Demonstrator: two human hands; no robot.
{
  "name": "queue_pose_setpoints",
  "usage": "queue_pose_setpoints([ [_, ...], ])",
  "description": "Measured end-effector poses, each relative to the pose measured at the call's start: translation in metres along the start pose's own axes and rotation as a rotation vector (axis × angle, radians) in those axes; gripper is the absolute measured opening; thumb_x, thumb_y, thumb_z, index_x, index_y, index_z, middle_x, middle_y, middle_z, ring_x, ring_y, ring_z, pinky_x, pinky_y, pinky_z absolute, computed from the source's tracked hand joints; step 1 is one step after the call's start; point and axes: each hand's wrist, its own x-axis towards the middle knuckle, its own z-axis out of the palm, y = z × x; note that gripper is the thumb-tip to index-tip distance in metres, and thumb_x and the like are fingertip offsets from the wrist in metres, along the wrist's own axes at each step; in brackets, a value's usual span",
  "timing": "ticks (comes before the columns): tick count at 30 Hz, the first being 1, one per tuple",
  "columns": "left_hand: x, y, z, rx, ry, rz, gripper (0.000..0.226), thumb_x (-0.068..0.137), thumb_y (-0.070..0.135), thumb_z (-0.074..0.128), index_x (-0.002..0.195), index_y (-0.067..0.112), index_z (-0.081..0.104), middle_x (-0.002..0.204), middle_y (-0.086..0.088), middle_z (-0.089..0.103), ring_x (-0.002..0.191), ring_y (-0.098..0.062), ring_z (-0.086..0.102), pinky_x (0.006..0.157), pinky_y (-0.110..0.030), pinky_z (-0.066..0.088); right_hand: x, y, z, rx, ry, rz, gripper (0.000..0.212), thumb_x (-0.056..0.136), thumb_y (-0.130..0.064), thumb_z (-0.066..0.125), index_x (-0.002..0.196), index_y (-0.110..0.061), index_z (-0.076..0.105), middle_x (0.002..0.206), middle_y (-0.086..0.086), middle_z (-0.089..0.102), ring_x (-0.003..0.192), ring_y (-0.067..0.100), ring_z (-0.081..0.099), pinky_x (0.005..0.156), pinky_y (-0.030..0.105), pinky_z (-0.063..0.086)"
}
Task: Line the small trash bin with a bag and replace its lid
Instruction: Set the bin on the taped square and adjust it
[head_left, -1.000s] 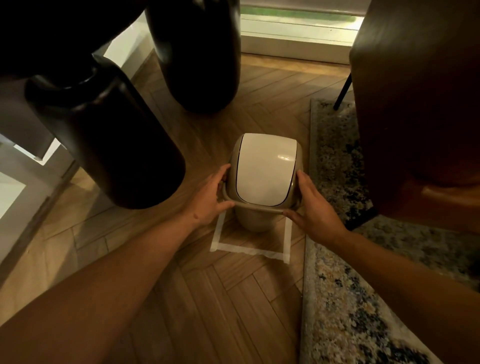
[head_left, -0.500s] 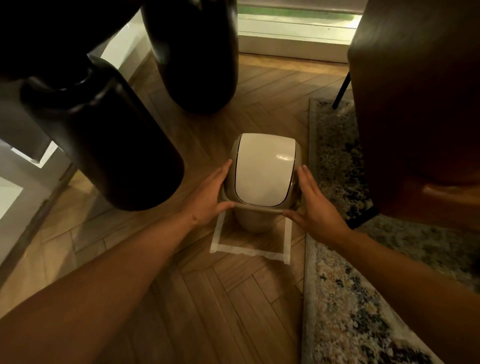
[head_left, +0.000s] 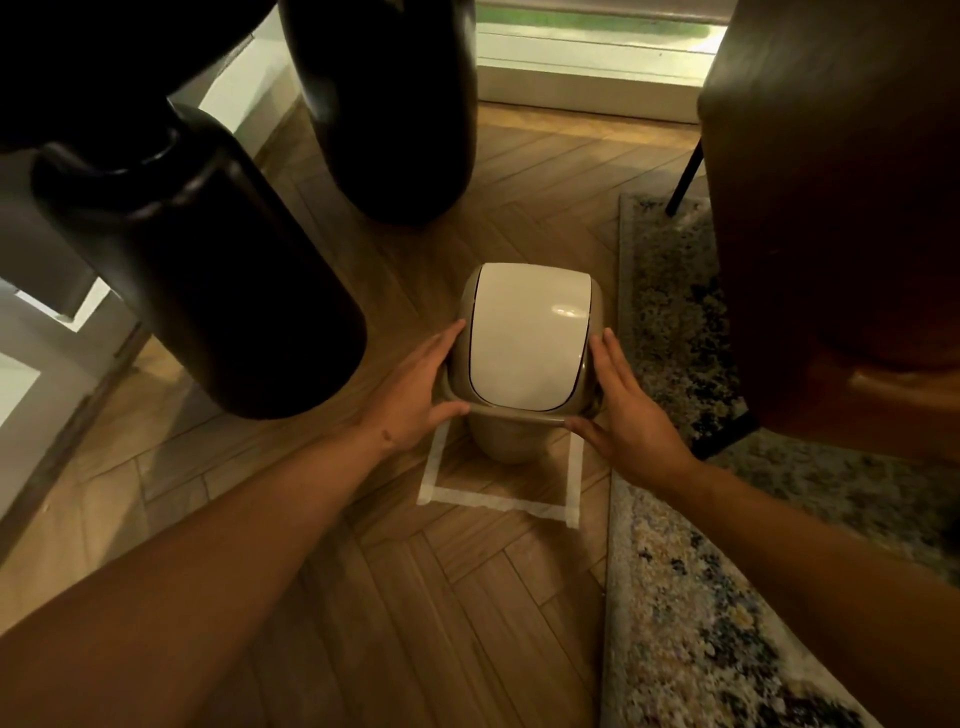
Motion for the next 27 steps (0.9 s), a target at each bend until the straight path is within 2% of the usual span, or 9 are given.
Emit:
queue_pose_setpoints([
  [3, 0.0, -0.0014, -0.0017, -0.008, -0.009, -0.008, 0.113, 0.075, 0.039, 0.082, 0.154, 0.049, 0.002, 0.162, 0.005, 0.023, 0.143, -0.019, 0.034, 0.111, -0.046, 0.038, -0.0001, 0.0007, 0.0028, -0.008, 0.011, -0.009, 0.115, 0.087, -0.037, 0.076, 0.16, -0.038, -0.013, 0.168, -0.013, -0.016, 0.139, 0.001, 0.02, 0.103, 0.049, 0.046],
  [8, 0.0, -0.0028, -0.0007, 0.0, 0.009, -0.016, 0.115, 0.074, 0.04, 0.083, 0.152, 0.054, 0.0, 0.161, 0.005, 0.024, 0.142, -0.017, 0.035, 0.11, -0.043, 0.038, 0.0003, 0.0022, 0.0049, -0.022, 0.021, -0.02, 0.115, 0.087, -0.037, 0.077, 0.16, -0.039, -0.012, 0.169, -0.013, -0.014, 0.147, 0.02, 0.033, 0.101, 0.049, 0.048],
  [14, -0.0007, -0.0016, 0.0013, -0.004, 0.017, -0.006, 0.114, 0.074, 0.037, 0.084, 0.154, 0.047, 0.004, 0.16, 0.004, 0.028, 0.141, -0.016, 0.036, 0.111, -0.038, 0.035, -0.0003, 0.0037, 0.0051, -0.039, 0.016, -0.006, 0.116, 0.087, -0.038, 0.077, 0.16, -0.037, -0.014, 0.168, -0.013, -0.016, 0.145, 0.02, 0.037, 0.099, 0.047, 0.049],
  [20, -0.0024, 0.0031, -0.0019, -0.003, 0.003, 0.002, 0.112, 0.076, 0.035, 0.083, 0.156, 0.041, 0.005, 0.161, 0.002, 0.025, 0.143, -0.018, 0.035, 0.113, -0.043, 0.036, -0.0006, 0.0018, 0.0059, -0.038, 0.024, 0.0, 0.115, 0.087, -0.04, 0.076, 0.16, -0.038, -0.013, 0.169, -0.011, -0.012, 0.144, 0.023, 0.04, 0.099, 0.051, 0.049],
  [27, -0.001, 0.0017, -0.0042, 0.008, -0.027, -0.001, 0.112, 0.078, 0.036, 0.082, 0.156, 0.043, 0.002, 0.164, 0.003, 0.02, 0.146, -0.019, 0.03, 0.114, -0.049, 0.035, -0.001, 0.0007, 0.0077, -0.053, 0.034, -0.004, 0.115, 0.086, -0.041, 0.076, 0.161, -0.034, -0.011, 0.17, -0.009, -0.011, 0.143, 0.024, 0.041, 0.098, 0.051, 0.05],
])
